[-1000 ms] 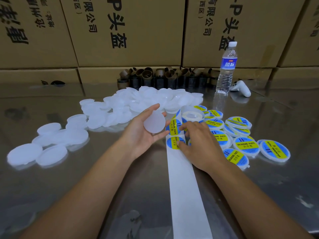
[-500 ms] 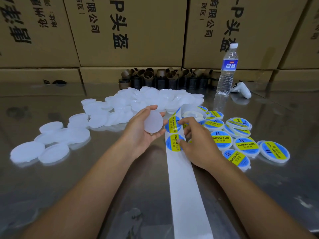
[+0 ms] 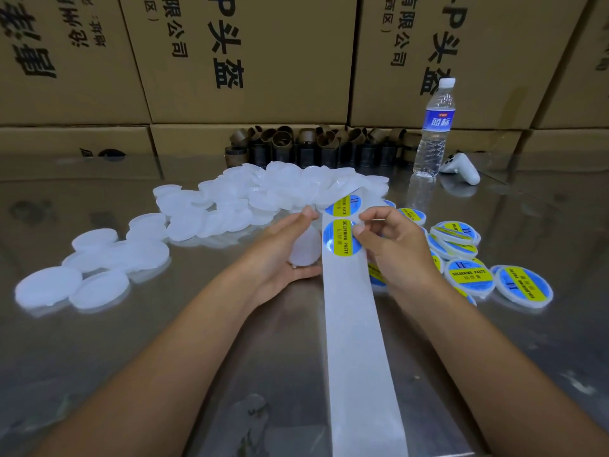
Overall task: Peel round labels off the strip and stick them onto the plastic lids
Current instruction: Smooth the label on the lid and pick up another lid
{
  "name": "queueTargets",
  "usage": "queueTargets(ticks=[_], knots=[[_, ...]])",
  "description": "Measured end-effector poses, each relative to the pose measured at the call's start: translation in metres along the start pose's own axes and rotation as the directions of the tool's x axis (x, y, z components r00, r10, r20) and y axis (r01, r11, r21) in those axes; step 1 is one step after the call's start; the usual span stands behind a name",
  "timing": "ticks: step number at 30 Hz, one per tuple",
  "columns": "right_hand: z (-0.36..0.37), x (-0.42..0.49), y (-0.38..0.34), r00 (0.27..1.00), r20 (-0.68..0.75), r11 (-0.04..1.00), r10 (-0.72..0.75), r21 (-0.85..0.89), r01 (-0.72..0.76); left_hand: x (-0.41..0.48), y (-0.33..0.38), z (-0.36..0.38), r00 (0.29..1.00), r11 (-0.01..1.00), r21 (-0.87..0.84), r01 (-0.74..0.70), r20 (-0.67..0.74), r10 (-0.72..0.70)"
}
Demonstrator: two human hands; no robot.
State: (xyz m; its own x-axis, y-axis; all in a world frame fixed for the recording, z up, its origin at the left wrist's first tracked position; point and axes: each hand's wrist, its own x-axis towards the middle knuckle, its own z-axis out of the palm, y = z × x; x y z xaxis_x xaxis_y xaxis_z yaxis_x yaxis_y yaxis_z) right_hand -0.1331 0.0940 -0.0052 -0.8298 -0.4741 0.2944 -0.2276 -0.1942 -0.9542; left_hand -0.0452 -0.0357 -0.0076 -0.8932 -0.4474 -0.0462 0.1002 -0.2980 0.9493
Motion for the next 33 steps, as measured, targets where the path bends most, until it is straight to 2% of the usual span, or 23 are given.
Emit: queueTargets(ticks=[3, 5, 7, 10, 12, 16, 22, 29, 33], knots=[[-0.001, 0.000, 0.000, 0.997, 0.061, 0.996, 0.052, 0.064, -0.056, -0.002, 0.000, 0.001, 0.996, 0.999, 0.039, 0.029, 0.085, -0.033], [-0.001, -0.001, 0.000, 0.997, 0.077, 1.000, 0.001, 0.000, -0.001, -0.002, 0.000, 0.001, 0.998, 0.999, 0.029, 0.018, 0.065, -0.020], [0.001, -0.003, 0.000, 0.990, 0.073, 0.983, -0.125, -0.129, 0.133, -0.003, 0.000, 0.001, 0.999, 0.999, 0.032, 0.014, 0.052, -0.015], [0.003, -0.008, 0.002, 0.929, 0.096, 0.828, -0.357, -0.428, 0.363, -0.004, 0.001, 0.001, 0.996, 0.999, 0.051, 0.016, 0.084, -0.021], [0.003, -0.010, 0.004, 0.896, 0.134, 0.739, -0.423, -0.522, 0.427, -0.004, 0.001, 0.001, 0.992, 0.998, 0.064, 0.026, 0.120, -0.033], [0.001, -0.010, 0.006, 0.885, 0.125, 0.703, -0.448, -0.563, 0.435, -0.004, 0.003, 0.001, 0.986, 0.996, 0.076, 0.039, 0.156, -0.051], [0.001, -0.010, 0.005, 0.887, 0.080, 0.706, -0.454, -0.575, 0.413, -0.004, 0.002, 0.000, 0.987, 0.996, 0.068, 0.056, 0.149, -0.065], [0.001, -0.012, 0.003, 0.841, 0.121, 0.634, -0.527, -0.603, 0.485, -0.003, 0.002, 0.000, 0.990, 0.997, 0.043, 0.065, 0.122, -0.070], [0.000, -0.012, 0.002, 0.820, 0.124, 0.629, -0.558, -0.581, 0.516, -0.003, 0.002, 0.001, 0.993, 0.996, 0.060, 0.060, 0.102, -0.066]])
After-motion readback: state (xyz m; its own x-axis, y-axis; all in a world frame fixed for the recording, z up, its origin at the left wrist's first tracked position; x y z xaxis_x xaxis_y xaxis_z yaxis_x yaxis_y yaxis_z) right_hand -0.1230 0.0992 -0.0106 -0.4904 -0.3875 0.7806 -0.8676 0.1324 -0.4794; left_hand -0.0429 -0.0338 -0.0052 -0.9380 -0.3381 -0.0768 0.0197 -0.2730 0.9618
